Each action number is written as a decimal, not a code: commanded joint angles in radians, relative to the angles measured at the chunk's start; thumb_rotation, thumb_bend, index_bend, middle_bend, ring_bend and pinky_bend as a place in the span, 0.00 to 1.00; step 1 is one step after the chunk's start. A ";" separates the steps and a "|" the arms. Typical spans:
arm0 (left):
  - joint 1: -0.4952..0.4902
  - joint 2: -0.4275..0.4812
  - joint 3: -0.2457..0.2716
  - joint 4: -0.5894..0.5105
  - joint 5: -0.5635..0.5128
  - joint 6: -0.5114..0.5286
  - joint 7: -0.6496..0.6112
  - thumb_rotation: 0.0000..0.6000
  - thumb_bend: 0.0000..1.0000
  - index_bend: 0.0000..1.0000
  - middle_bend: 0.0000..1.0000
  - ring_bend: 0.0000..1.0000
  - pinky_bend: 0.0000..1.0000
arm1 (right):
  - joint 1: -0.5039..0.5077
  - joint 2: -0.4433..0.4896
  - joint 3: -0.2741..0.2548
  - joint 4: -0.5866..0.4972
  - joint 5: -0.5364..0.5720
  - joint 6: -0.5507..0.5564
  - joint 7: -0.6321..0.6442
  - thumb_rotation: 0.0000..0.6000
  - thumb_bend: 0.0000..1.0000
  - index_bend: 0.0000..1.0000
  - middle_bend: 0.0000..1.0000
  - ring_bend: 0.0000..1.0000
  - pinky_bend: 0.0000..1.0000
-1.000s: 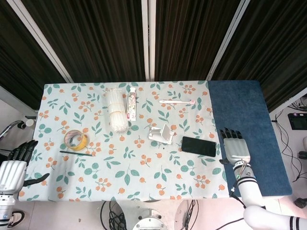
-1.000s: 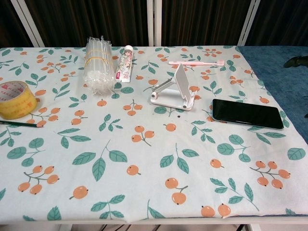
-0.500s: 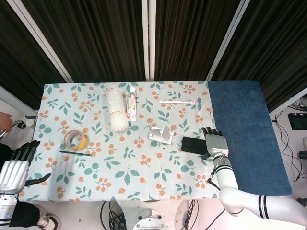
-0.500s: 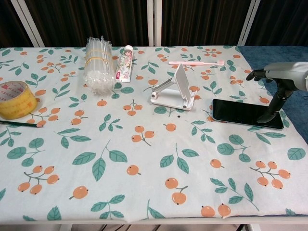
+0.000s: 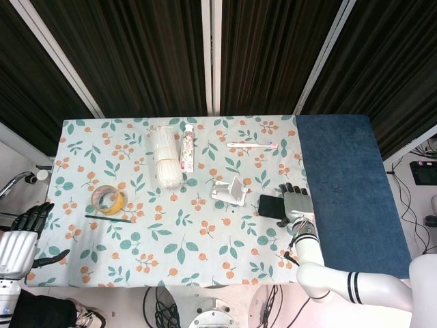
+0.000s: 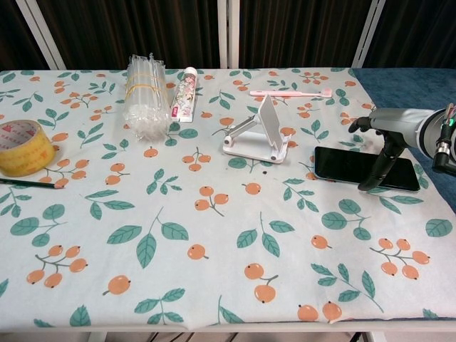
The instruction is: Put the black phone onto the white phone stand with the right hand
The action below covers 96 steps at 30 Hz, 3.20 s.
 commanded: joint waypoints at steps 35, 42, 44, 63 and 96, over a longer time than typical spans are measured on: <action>0.012 -0.010 0.013 0.006 0.003 -0.006 -0.003 0.74 0.02 0.06 0.09 0.10 0.19 | -0.001 -0.061 -0.059 0.081 -0.108 0.005 0.034 1.00 0.15 0.38 0.00 0.00 0.00; 0.013 -0.009 0.014 0.008 0.003 -0.007 -0.005 0.74 0.02 0.06 0.09 0.10 0.19 | -0.014 -0.056 -0.051 0.081 -0.136 -0.008 0.072 1.00 0.19 0.51 0.00 0.00 0.00; 0.012 -0.009 0.014 0.009 0.002 -0.008 -0.006 0.74 0.02 0.06 0.09 0.10 0.19 | -0.020 -0.052 -0.048 0.078 -0.144 -0.015 0.088 1.00 0.20 0.54 0.00 0.00 0.00; 0.010 -0.014 0.012 0.008 0.004 -0.012 -0.002 0.74 0.02 0.06 0.09 0.10 0.19 | -0.087 -0.005 -0.037 0.082 -0.271 -0.060 0.258 1.00 0.28 0.62 0.26 0.00 0.00; 0.007 -0.010 0.008 0.001 -0.004 -0.019 0.002 0.74 0.02 0.06 0.09 0.10 0.19 | -0.141 0.041 0.130 -0.101 -0.585 -0.004 0.655 1.00 0.32 0.63 0.45 0.03 0.00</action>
